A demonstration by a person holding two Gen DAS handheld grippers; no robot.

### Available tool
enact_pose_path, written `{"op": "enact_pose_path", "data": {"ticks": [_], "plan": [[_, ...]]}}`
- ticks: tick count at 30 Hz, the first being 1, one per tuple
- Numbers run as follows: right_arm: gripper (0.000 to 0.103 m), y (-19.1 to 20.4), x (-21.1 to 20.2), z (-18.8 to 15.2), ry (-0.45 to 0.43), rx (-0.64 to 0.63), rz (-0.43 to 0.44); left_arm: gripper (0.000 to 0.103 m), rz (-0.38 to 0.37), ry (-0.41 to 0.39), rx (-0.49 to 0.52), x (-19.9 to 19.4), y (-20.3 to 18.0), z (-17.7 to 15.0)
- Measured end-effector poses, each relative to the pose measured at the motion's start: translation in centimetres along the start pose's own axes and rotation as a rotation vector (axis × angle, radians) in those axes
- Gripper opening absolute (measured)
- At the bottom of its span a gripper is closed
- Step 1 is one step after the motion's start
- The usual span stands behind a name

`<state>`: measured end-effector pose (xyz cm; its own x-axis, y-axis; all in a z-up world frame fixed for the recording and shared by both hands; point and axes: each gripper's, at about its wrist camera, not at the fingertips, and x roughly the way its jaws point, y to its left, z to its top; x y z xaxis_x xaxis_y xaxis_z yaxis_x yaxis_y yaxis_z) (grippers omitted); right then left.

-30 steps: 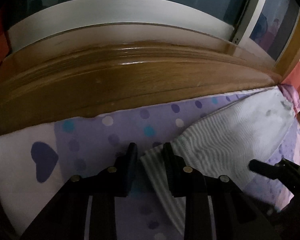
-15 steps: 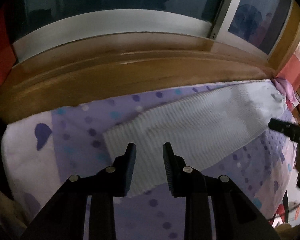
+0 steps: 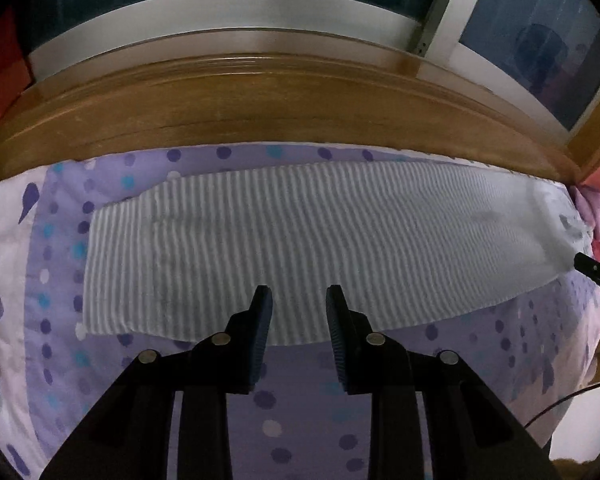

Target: Fold clothes

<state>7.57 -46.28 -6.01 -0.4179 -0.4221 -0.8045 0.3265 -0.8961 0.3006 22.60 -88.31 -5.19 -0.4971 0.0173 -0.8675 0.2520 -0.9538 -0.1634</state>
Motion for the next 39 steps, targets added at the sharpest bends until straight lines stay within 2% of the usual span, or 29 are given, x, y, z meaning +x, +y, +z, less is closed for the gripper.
{"op": "enact_pose_path", "data": {"ticks": [2,5,8,12,14,16,21,22,24,28,32,34,37,39], "plan": [[0.057,0.0,0.3,0.6,-0.008,-0.005,0.028,0.028,0.005,0.001,-0.028,-0.3,0.1,0.1],[0.057,4.0,2.0,1.4,-0.013,-0.083,0.09,0.028,0.041,-0.015,-0.027,-0.8,0.6,0.4],[0.057,10.7,4.8,1.1,-0.01,-0.211,0.107,0.028,0.079,-0.044,-0.048,-1.5,2.1,0.6],[0.055,20.3,9.3,0.2,0.021,-0.382,0.148,0.028,0.076,-0.075,-0.179,-2.1,6.2,0.7],[0.051,24.3,11.4,-0.4,0.03,-0.475,0.133,0.028,0.074,-0.077,-0.221,-2.3,8.0,0.4],[0.044,26.8,13.4,-1.1,0.033,-0.546,0.054,0.028,0.064,-0.081,-0.245,-2.3,9.3,0.1],[0.041,26.4,14.3,-0.6,-0.001,-0.52,-0.039,0.028,0.016,-0.082,-0.256,-1.9,10.6,-0.2],[0.041,25.5,14.2,-0.2,-0.015,-0.487,-0.083,0.028,0.006,-0.084,-0.255,-1.8,10.7,-0.1],[0.041,23.4,14.1,0.5,-0.019,-0.412,-0.092,0.028,-0.01,-0.087,-0.254,-1.4,11.0,0.2],[0.024,21.6,13.8,1.4,-0.02,-0.349,-0.115,0.028,-0.029,-0.089,-0.254,-0.6,11.3,0.8],[0.022,21.9,13.2,1.7,-0.014,-0.299,-0.143,0.028,-0.059,-0.087,-0.25,-0.2,11.2,0.8],[0.022,23.5,12.0,1.4,-0.028,-0.323,-0.079,0.028,-0.083,-0.095,-0.239,0.0,10.8,0.9],[0.022,27.0,11.8,-0.2,0.002,-0.403,0.05,0.028,-0.126,-0.098,-0.223,0.7,9.9,1.4],[0.022,28.4,12.9,-1.2,0.033,-0.458,0.058,0.028,-0.157,-0.089,-0.204,1.3,8.9,1.7]]}}
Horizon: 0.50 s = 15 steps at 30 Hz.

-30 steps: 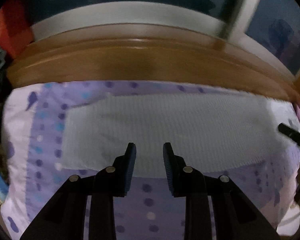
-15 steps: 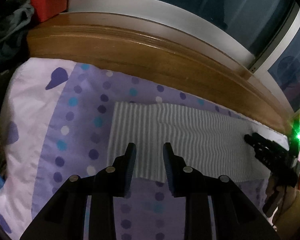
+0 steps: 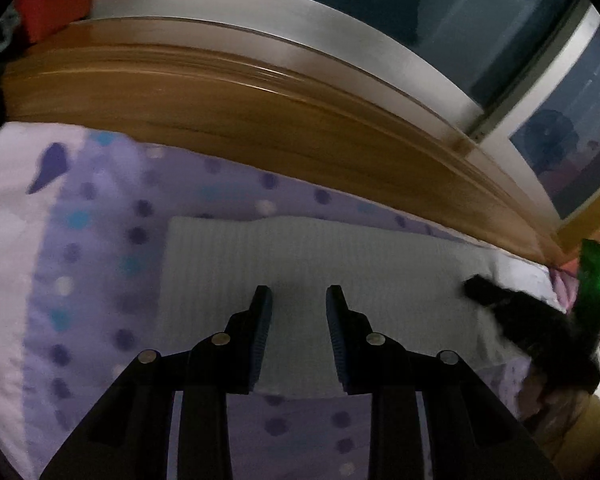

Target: Fold clothes

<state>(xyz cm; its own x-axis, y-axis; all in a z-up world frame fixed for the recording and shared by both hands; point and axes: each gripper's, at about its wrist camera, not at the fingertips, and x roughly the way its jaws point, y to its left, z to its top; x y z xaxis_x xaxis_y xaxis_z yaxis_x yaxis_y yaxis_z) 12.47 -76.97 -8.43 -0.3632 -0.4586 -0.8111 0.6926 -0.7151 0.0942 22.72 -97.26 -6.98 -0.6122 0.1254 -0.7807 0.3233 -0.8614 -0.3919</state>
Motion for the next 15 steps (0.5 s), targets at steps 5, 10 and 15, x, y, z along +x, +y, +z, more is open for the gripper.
{"op": "enact_pose_path", "data": {"ticks": [5,10,15], "plan": [[0.015,-2.8,0.8,0.2,-0.015,0.038,-0.063,0.029,0.068,0.03,0.133,2.4,-2.6,-0.4],[0.011,-11.2,-2.1,-1.2,-0.047,0.24,-0.16,0.029,0.094,0.052,0.162,2.5,-3.2,-0.1],[0.014,-15.0,-7.3,-4.6,-0.098,0.352,-0.11,0.029,0.097,0.057,0.139,2.3,-3.9,-0.1]]}}
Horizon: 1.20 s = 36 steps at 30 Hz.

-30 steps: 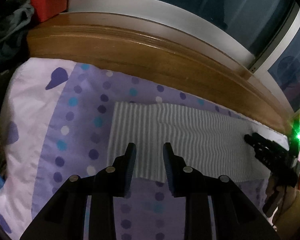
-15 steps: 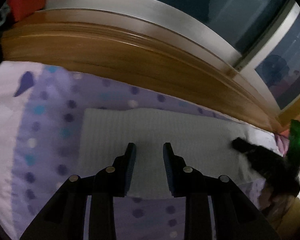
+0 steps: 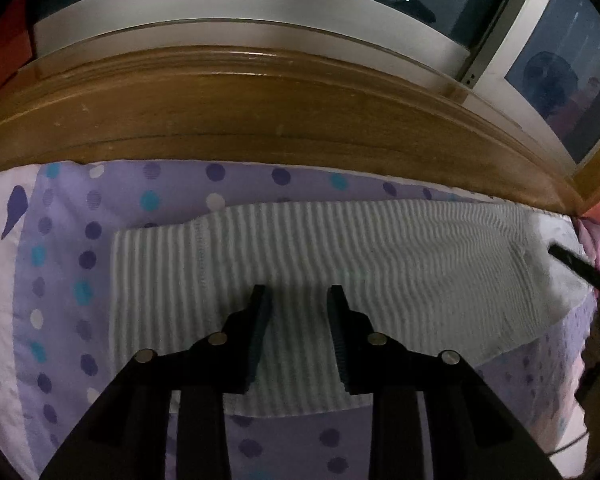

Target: Fold clothes

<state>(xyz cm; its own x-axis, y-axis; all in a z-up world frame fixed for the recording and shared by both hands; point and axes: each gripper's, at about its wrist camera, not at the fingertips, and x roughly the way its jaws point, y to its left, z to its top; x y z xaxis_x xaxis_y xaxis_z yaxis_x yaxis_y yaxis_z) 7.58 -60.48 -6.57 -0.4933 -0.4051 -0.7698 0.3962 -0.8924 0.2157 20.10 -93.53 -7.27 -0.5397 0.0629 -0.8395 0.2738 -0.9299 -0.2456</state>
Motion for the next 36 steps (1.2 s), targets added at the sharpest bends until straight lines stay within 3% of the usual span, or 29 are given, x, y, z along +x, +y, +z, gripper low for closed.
{"op": "enact_pose_path", "data": {"ticks": [4,8,12,14,15,17,20,23,26,28,32,35,36], "plan": [[0.014,2.1,0.8,-1.9,0.065,-0.124,0.023,0.029,-0.127,0.023,0.001,0.5,-3.5,0.4],[0.013,2.7,2.3,-2.7,0.065,-0.225,-0.01,0.029,-0.208,0.071,0.096,2.6,-10.8,0.6],[0.012,-2.5,2.0,-1.5,0.023,-0.259,-0.167,0.029,-0.113,0.085,0.121,5.2,-14.7,0.6],[0.031,-6.9,1.5,-1.1,0.003,-0.231,-0.173,0.029,-0.071,0.07,0.086,5.2,-15.1,0.6],[0.032,-9.1,1.1,-0.9,-0.004,-0.207,-0.155,0.029,-0.066,0.071,0.064,5.2,-15.1,0.6],[0.03,-12.4,0.6,-0.4,-0.017,-0.191,-0.206,0.029,-0.045,0.07,0.021,5.3,-15.1,0.8],[0.026,-15.9,-0.3,0.3,-0.01,-0.132,-0.124,0.029,0.028,0.047,-0.002,5.2,-16.2,0.5],[0.024,-15.0,-1.3,1.2,-0.012,-0.145,-0.009,0.03,0.085,0.029,-0.051,5.4,-17.6,0.2],[0.025,-11.8,-1.4,2.7,-0.026,-0.233,0.091,0.03,-0.03,0.013,-0.143,4.8,-19.2,-0.5],[0.025,-9.2,-0.2,3.4,-0.008,-0.283,0.119,0.03,-0.072,0.032,-0.125,5.0,-21.3,-1.2],[0.024,-7.3,4.0,4.7,0.052,-0.344,0.104,0.03,-0.07,0.093,-0.045,6.2,-24.8,-3.0],[0.023,-9.3,5.2,5.1,0.038,-0.293,0.059,0.03,-0.057,0.077,-0.025,6.0,-25.1,-3.6],[0.006,-10.3,5.2,5.6,0.039,-0.249,0.045,0.03,-0.074,0.081,-0.049,5.9,-24.7,-3.6]]}}
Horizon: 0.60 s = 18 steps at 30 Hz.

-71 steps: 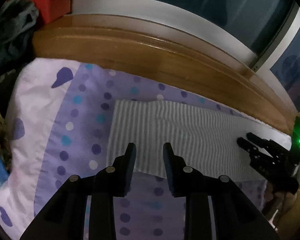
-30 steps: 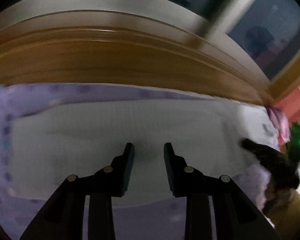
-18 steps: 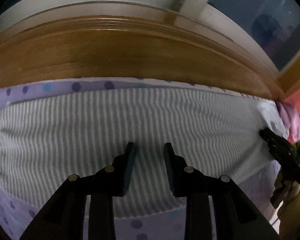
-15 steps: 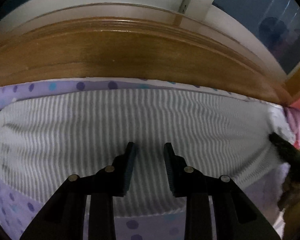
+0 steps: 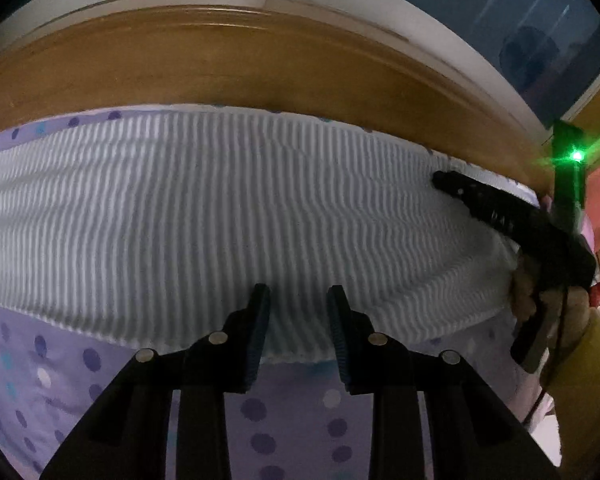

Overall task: Fold clothes
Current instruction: 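Press the striped garment flat with the left gripper while the right gripper holds its edge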

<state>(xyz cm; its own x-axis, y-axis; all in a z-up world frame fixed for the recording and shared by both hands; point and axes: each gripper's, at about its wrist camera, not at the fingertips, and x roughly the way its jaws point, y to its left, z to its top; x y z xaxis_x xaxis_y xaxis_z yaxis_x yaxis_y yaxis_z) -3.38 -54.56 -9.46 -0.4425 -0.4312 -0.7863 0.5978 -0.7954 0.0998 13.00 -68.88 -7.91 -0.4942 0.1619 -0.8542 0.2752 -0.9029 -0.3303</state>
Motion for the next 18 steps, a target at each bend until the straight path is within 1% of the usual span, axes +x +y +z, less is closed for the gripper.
{"op": "enact_pose_path", "data": {"ticks": [1,3,4,6,7,9,11,12,13,15,16,17,18], "plan": [[0.001,-1.0,0.0,0.3,0.004,0.034,-0.037,0.03,-0.018,0.003,-0.022,-0.1,0.4,0.0],[0.001,-3.0,-0.4,0.5,0.008,0.094,-0.038,0.03,-0.044,0.003,-0.044,-0.3,1.2,-0.1],[0.001,-3.9,-0.7,0.6,0.025,0.146,-0.005,0.03,-0.047,0.007,-0.041,-0.2,1.1,0.0],[0.003,-3.7,-2.1,0.7,0.03,0.159,-0.032,0.03,-0.04,0.02,-0.034,-0.5,1.2,0.1],[0.005,-2.7,-3.6,0.4,0.006,0.111,-0.047,0.03,-0.046,0.014,-0.029,-1.0,1.5,0.0],[0.005,-0.8,-6.0,-0.7,-0.02,0.044,-0.004,0.03,-0.061,-0.011,-0.016,-1.6,1.5,0.3],[0.005,1.5,-7.6,-2.7,-0.004,-0.013,0.067,0.03,-0.06,-0.028,0.002,-1.7,1.3,1.0],[0.005,2.6,-7.9,-3.6,0.011,-0.051,0.082,0.03,-0.056,-0.029,0.006,-1.5,1.3,1.4],[0.005,4.0,-7.4,-4.6,0.028,-0.089,0.076,0.03,-0.053,-0.028,0.008,-1.1,1.2,1.8],[0.005,3.8,-7.3,-7.6,0.068,-0.144,0.054,0.03,-0.044,-0.026,0.008,-0.4,1.3,2.4],[0.006,2.3,-9.2,-9.9,0.091,-0.153,0.042,0.03,-0.029,-0.025,0.006,-0.3,1.5,2.4],[0.006,1.5,-11.0,-11.3,0.052,-0.154,0.034,0.03,-0.015,-0.023,0.004,-0.1,1.7,2.4],[0.007,0.6,-12.9,-12.4,0.044,-0.159,0.02,0.03,-0.003,-0.022,0.001,0.1,1.9,2.4]]}}
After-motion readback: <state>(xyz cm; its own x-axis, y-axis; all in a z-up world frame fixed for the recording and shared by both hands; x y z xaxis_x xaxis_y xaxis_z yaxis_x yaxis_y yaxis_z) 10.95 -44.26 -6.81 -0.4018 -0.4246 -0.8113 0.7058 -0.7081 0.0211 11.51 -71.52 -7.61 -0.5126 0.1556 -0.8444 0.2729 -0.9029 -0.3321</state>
